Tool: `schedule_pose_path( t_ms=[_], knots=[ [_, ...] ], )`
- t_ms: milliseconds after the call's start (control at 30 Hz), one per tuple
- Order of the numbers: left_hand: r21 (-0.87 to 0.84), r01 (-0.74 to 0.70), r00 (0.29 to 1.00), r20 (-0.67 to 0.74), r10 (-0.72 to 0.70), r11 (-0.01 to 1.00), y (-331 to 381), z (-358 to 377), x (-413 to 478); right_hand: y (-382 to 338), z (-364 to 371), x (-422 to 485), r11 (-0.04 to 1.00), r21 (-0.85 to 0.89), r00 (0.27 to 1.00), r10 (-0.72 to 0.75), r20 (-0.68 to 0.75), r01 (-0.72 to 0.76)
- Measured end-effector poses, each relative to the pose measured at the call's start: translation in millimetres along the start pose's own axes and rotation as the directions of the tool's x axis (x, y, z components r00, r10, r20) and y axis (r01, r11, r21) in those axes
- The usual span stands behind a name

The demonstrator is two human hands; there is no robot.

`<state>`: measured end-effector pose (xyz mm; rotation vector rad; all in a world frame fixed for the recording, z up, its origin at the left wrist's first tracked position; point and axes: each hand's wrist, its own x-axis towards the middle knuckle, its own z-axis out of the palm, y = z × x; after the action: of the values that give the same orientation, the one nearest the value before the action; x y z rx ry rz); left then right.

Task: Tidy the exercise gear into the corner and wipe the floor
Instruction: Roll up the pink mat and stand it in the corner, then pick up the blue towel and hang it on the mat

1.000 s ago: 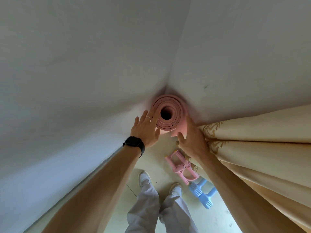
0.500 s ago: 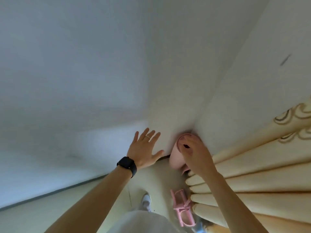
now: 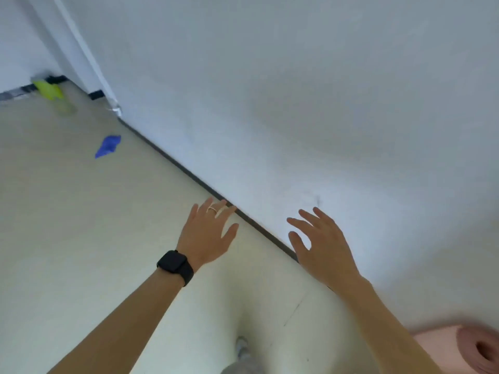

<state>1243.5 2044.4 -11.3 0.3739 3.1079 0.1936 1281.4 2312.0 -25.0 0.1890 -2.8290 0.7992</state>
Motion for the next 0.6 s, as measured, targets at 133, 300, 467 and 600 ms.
schedule_pose_path(
  t_ms=[133,300,467,600],
  knots=[
    [0.001,0.269,0.958,-0.1,-0.268,0.963,-110.2,-46.2,-82.2,-123.6,34.2,28.2,0.971,0.032,0.957,-0.239,0.164,0.238],
    [-0.02,0.485,0.851,-0.221,-0.477,0.874,-233.7,-100.2,-168.7,-282.0,73.3,51.1,0.884,0.065,0.855,-0.465,0.228,0.463],
    [0.018,0.565,0.786,-0.315,-0.532,0.825,-359.7,-147.7,-240.2,-418.7,122.6,63.5,0.809,0.052,0.786,-0.582,0.206,0.585],
    [0.037,0.574,0.778,-0.336,-0.531,0.818,-458.0,-187.4,-265.0,-507.6,165.7,78.3,0.815,0.041,0.802,-0.576,0.159,0.577]
  ],
)
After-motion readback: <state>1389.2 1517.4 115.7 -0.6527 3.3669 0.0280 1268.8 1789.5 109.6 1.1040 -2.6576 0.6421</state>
